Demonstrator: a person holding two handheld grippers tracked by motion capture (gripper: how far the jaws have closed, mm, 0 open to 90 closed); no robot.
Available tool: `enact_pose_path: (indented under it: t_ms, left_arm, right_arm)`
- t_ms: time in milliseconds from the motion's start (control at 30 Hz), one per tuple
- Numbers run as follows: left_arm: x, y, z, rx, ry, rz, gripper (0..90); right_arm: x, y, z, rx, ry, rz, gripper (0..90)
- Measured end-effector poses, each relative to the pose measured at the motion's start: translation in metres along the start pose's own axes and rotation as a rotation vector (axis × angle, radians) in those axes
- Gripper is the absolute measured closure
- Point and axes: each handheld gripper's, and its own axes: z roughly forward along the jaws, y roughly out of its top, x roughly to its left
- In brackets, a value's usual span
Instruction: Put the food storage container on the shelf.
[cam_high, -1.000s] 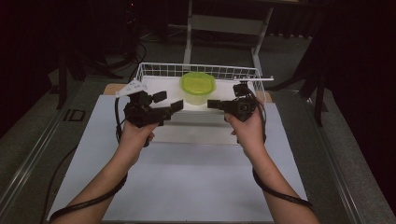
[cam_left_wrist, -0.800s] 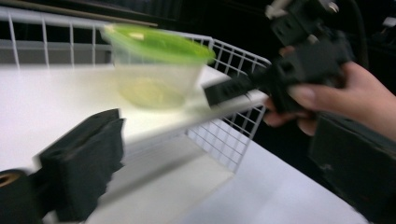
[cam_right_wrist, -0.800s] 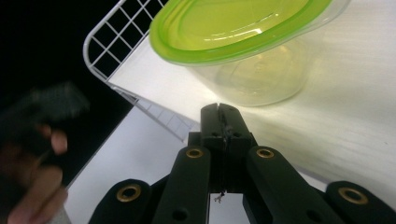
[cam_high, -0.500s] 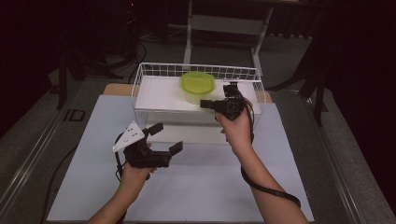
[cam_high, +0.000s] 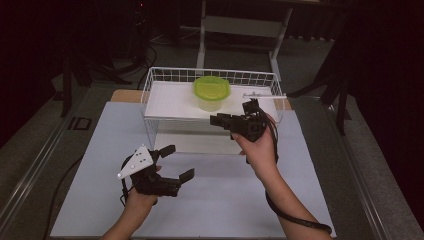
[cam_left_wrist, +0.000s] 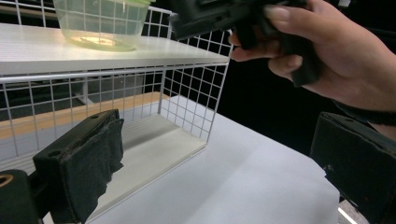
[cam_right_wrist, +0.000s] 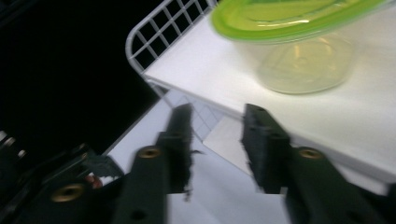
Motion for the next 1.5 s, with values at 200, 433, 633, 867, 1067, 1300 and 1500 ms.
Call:
enact_pose_path:
  t_ms: [200, 433, 633, 867, 1067, 1300, 1500]
  left_arm:
    - [-0.005, -0.002, -0.006, -0.004, -0.003, 0.018, 3.0]
    - [-0.009, -0.009, -0.010, 0.005, -0.016, 0.026, 3.1]
    - [-0.013, -0.017, -0.010, 0.038, -0.025, 0.044, 3.8]
    - [-0.014, -0.034, -0.008, 0.082, -0.036, 0.060, 3.8]
    - [-0.015, -0.044, -0.007, 0.112, -0.067, 0.070, 3.8]
    - [-0.010, -0.058, -0.009, 0.142, -0.053, 0.061, 4.9]
    - [-0.007, -0.070, -0.014, 0.180, -0.032, 0.066, 4.9]
  right_arm:
    - [0.011, -0.018, -0.012, -0.033, 0.001, -0.127, 28.9]
    - [0.013, -0.052, -0.020, -0.070, -0.013, -0.257, 14.5]
    - [0.004, -0.081, -0.021, -0.062, -0.021, -0.267, 14.4]
    - [-0.009, -0.118, -0.021, -0.050, -0.015, -0.265, 14.4]
    - [-0.020, -0.144, -0.021, -0.032, -0.034, -0.283, 14.5]
    - [-0.031, -0.168, -0.024, -0.018, -0.047, -0.281, 14.5]
    - [-0.040, -0.182, -0.033, -0.005, -0.051, -0.285, 14.5]
